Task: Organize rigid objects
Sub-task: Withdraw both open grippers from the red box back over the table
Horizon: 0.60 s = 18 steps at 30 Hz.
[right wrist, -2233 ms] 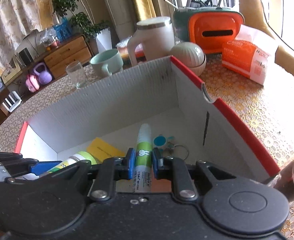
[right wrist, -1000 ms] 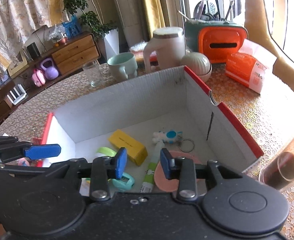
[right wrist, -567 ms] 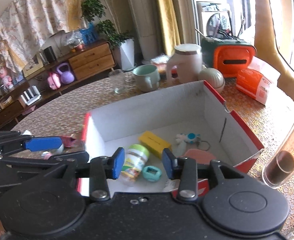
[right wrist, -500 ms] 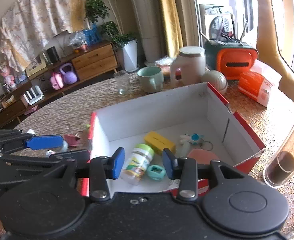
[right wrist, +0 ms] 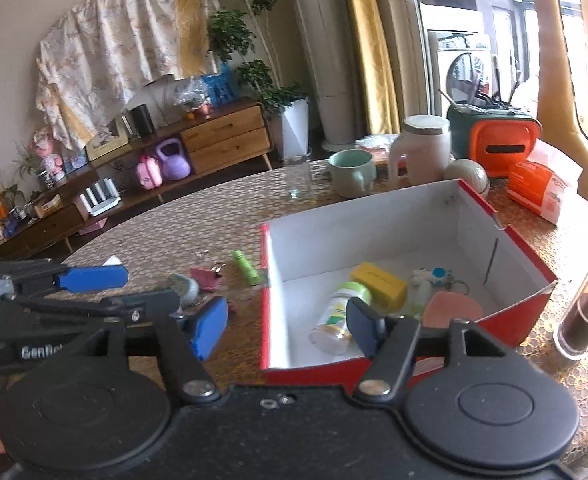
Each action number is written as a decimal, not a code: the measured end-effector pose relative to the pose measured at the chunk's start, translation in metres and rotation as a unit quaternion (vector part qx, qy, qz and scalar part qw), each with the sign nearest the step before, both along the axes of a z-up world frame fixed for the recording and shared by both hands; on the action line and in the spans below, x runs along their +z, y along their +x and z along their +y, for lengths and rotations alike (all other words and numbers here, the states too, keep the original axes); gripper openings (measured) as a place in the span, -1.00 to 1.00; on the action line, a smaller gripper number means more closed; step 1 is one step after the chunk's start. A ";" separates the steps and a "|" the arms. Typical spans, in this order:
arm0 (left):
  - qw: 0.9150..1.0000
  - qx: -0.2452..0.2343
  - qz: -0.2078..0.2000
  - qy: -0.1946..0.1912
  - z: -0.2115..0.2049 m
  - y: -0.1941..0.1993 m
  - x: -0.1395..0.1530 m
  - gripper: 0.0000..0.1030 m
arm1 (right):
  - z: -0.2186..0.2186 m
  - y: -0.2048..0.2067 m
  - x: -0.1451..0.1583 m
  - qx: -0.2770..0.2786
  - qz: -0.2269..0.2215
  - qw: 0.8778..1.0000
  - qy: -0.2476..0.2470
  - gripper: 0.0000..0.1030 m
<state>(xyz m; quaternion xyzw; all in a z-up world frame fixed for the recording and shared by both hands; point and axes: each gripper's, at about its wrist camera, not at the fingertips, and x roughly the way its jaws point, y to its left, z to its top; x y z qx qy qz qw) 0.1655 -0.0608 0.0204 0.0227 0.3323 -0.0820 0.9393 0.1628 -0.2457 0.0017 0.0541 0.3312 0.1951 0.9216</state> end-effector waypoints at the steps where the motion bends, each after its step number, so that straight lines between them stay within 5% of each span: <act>1: 1.000 0.004 -0.001 -0.003 0.005 -0.003 0.001 0.22 | 0.003 -0.002 0.000 0.003 0.000 1.000 0.002 0.31; 18: 0.998 0.059 -0.023 -0.019 0.083 -0.035 -0.007 0.59 | 0.065 -0.027 -0.007 0.075 -0.037 0.996 0.004 0.86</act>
